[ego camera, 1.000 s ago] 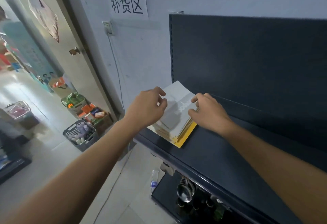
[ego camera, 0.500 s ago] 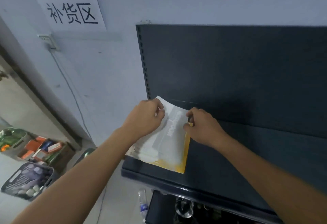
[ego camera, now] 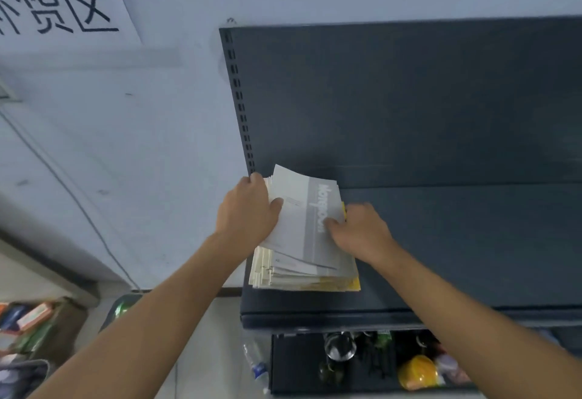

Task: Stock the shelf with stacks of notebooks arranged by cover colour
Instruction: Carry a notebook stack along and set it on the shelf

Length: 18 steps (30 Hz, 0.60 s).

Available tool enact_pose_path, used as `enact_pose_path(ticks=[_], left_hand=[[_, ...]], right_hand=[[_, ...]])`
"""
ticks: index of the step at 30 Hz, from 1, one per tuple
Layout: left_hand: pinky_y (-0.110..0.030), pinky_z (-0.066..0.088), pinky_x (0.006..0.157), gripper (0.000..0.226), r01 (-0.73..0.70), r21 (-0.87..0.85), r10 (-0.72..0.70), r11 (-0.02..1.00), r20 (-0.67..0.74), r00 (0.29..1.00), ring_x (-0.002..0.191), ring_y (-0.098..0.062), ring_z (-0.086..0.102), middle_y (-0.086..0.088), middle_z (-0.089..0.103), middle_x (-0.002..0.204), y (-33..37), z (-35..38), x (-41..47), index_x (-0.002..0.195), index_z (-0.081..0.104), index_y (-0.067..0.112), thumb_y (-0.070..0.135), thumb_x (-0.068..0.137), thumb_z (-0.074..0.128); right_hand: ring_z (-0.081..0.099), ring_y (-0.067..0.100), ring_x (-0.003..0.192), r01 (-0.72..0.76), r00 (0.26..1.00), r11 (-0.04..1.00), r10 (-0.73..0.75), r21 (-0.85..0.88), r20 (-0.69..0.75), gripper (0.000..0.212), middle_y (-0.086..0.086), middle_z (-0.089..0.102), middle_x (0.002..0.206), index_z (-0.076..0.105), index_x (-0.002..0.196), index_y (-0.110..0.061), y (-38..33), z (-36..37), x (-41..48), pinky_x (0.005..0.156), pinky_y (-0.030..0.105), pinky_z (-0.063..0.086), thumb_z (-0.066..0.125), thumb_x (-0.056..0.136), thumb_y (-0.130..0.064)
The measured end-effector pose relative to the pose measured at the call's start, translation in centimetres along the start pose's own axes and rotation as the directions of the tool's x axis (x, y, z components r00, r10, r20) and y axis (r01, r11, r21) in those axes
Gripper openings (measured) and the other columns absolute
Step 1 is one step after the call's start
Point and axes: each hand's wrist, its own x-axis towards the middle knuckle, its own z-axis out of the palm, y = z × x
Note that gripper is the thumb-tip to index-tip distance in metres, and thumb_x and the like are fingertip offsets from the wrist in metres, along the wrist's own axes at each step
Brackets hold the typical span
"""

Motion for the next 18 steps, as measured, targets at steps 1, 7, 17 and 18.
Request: enact_pose_path(ticks=[1,7,17,18], left_hand=[[-0.032,0.042,0.060,0.032,0.033,-0.029,-0.032,0.999,0.043,0.999,0.079,-0.023,0.057,-0.003,0.058,0.092,-0.2,0.1,0.1,0.108,0.053,0.012,0.040,0.095,0.061],[-0.026,0.041,0.054,0.037,0.089,-0.117,-0.062,0.989,0.220,0.974,0.078,-0.018,0.059,-0.001,0.064,0.093,-0.6,0.3,0.0,0.105,0.060,0.013,0.043,0.086,0.071],[-0.022,0.034,0.052,0.026,0.115,-0.044,-0.097,0.992,0.304,0.948,0.070,-0.011,0.052,0.002,0.058,0.090,0.4,0.0,-1.2,0.083,0.047,0.020,0.041,0.094,0.060],[-0.022,0.033,0.051,0.030,0.134,-0.037,-0.118,0.990,0.285,0.951,0.068,-0.009,0.050,0.004,0.056,0.085,0.4,0.0,-1.2,0.078,0.043,0.022,0.042,0.095,0.057]], right_hand=[[0.062,0.032,0.100,-0.007,1.000,1.000,0.007,0.009,0.001,0.034,0.015,0.056,0.119,0.056,0.093,-0.010,-0.2,-0.1,-0.1,0.079,0.039,0.053,0.057,0.095,-0.044],[0.067,0.024,0.084,-0.118,0.993,0.982,0.115,0.149,0.030,0.025,0.005,0.069,0.091,0.064,0.089,-0.008,-0.6,-0.8,0.0,0.070,0.037,0.054,0.063,0.089,-0.033],[0.040,0.025,0.112,0.081,0.995,0.989,-0.088,-0.128,-0.056,0.026,0.004,0.041,0.107,0.056,0.090,-0.011,-0.7,1.0,-1.7,0.077,0.032,0.041,0.052,0.095,-0.036],[0.038,0.024,0.113,0.102,0.992,0.985,-0.112,-0.142,-0.063,0.026,0.004,0.040,0.108,0.056,0.091,-0.011,-0.8,1.2,-1.8,0.078,0.031,0.041,0.051,0.096,-0.037]])
